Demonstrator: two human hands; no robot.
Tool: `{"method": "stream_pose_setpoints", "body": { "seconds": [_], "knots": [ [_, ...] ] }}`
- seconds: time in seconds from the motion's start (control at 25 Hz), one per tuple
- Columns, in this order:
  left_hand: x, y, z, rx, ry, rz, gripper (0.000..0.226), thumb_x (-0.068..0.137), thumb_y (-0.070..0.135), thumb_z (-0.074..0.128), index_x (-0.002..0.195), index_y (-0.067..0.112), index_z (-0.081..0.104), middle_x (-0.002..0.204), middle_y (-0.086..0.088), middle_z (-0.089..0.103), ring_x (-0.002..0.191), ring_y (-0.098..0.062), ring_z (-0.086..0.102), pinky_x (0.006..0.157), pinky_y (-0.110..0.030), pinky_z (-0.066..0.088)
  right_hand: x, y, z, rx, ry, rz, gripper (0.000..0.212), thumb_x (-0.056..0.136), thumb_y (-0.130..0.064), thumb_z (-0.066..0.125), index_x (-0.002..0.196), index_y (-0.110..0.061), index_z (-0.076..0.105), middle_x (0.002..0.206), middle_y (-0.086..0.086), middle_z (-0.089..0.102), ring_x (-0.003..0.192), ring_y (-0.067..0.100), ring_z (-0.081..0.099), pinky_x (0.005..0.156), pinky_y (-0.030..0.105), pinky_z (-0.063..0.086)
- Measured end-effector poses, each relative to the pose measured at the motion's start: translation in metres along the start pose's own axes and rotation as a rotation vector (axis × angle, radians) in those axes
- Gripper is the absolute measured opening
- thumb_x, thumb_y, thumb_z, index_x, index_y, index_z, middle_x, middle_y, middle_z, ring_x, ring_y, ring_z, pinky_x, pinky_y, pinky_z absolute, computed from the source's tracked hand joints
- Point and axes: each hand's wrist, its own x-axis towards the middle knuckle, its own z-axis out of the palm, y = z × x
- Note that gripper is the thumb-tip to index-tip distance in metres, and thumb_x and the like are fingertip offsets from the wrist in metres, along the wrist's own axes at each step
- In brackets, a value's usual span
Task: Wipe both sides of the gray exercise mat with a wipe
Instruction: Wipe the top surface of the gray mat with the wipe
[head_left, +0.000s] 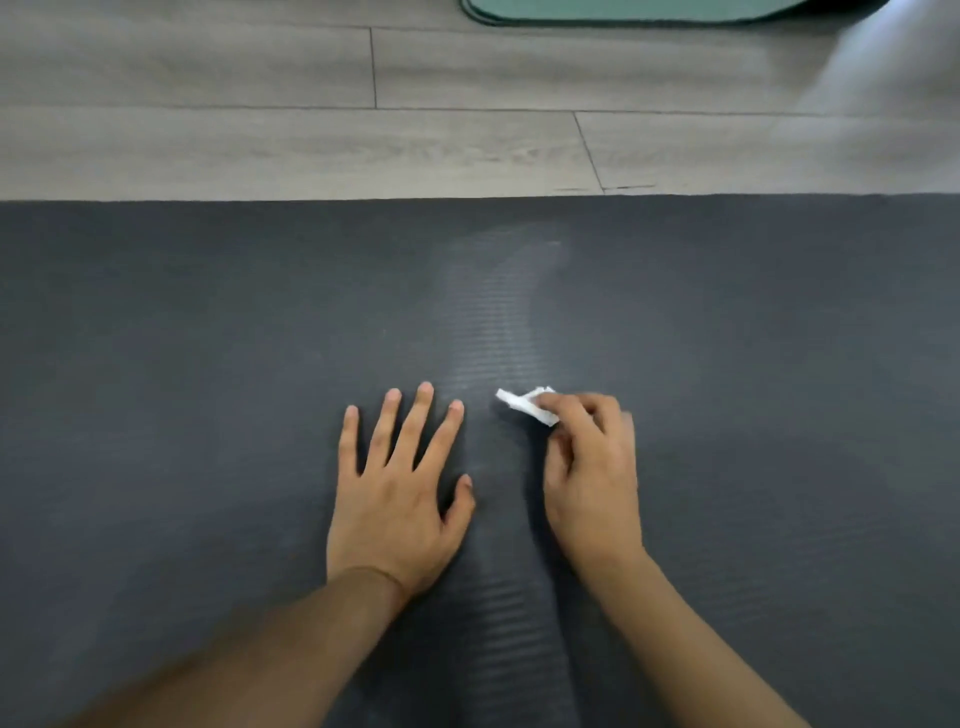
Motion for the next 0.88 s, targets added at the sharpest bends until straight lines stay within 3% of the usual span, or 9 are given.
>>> {"method": "stream_pose_setpoints", "body": {
  "seconds": [0.12,0.2,0.28,0.44,0.52,0.64,0.8,0.88],
  "knots": [
    [0.001,0.003,0.001,0.032,-0.010,0.009,0.070,0.096,0.053,0.033,0.160,0.029,0.027,0.168,-0.003,0.022,0.156,-0.030,0.018,0.122,-0.062,0.014,0.093,-0.002,0.014,0.348,0.043,0.206,0.037,0.087,0.004,0.051,0.098,-0.024,0.073,0.105,-0.003,0.058,0.092,0.008,0.060,0.081,0.015,0.046],
    [0.003,0.002,0.001,0.036,-0.013,0.020,0.070,0.096,0.053,0.034,0.161,0.028,0.027,0.168,-0.004,0.022,0.155,-0.031,0.018,0.122,-0.063,0.015,0.143,-0.006,0.032,0.450,0.033,0.328,0.030,0.089,-0.003,0.055,0.092,-0.026,0.075,0.102,-0.003,0.065,0.085,0.006,0.062,0.072,0.017,0.047],
    [0.002,0.001,0.001,0.038,-0.013,0.021,0.070,0.095,0.052,0.036,0.160,0.028,0.029,0.168,-0.004,0.023,0.155,-0.032,0.020,0.121,-0.064,0.016,0.167,-0.001,0.048,0.271,0.001,0.254,0.028,0.092,-0.008,0.052,0.096,-0.025,0.074,0.104,-0.005,0.061,0.086,0.009,0.059,0.075,0.022,0.048],
    [0.003,0.001,0.002,0.031,-0.003,0.039,0.071,0.094,0.052,0.039,0.160,0.028,0.029,0.168,-0.004,0.023,0.155,-0.032,0.019,0.120,-0.065,0.019,0.182,0.031,0.048,-0.193,-0.012,-0.099,0.029,0.091,-0.014,0.049,0.112,-0.019,0.068,0.118,0.005,0.056,0.102,0.028,0.051,0.091,0.040,0.046],
    [0.003,0.001,0.002,0.028,0.009,0.040,0.071,0.093,0.051,0.040,0.159,0.027,0.030,0.168,-0.004,0.023,0.155,-0.032,0.019,0.119,-0.066,0.021,0.180,0.043,0.043,-0.311,-0.077,-0.162,0.029,0.095,-0.021,0.049,0.118,-0.020,0.066,0.122,0.005,0.057,0.105,0.030,0.050,0.093,0.041,0.044],
    [0.004,0.001,0.003,0.008,0.047,0.049,0.072,0.090,0.049,0.043,0.158,0.026,0.035,0.167,-0.005,0.025,0.154,-0.033,0.023,0.118,-0.067,0.023,0.201,0.038,0.037,-0.261,-0.112,-0.101,0.024,0.097,-0.020,0.051,0.111,-0.020,0.070,0.114,0.006,0.059,0.101,0.029,0.051,0.088,0.034,0.043],
    [0.005,0.000,0.003,0.001,0.066,0.054,0.072,0.089,0.048,0.045,0.157,0.025,0.037,0.167,-0.005,0.027,0.153,-0.033,0.025,0.116,-0.068,0.025,0.241,0.035,0.039,-0.197,0.079,-0.017,0.025,0.091,-0.008,0.048,0.108,-0.015,0.066,0.109,0.005,0.061,0.100,0.027,0.051,0.075,0.027,0.037],
    [0.005,0.000,0.004,0.004,0.068,0.055,0.072,0.089,0.048,0.045,0.157,0.025,0.038,0.167,-0.005,0.027,0.153,-0.034,0.026,0.116,-0.068,0.025,0.242,0.036,0.049,-0.220,0.070,0.079,0.025,0.093,-0.010,0.046,0.108,-0.013,0.066,0.110,0.005,0.062,0.101,0.027,0.054,0.073,0.027,0.036]
  ]
}}
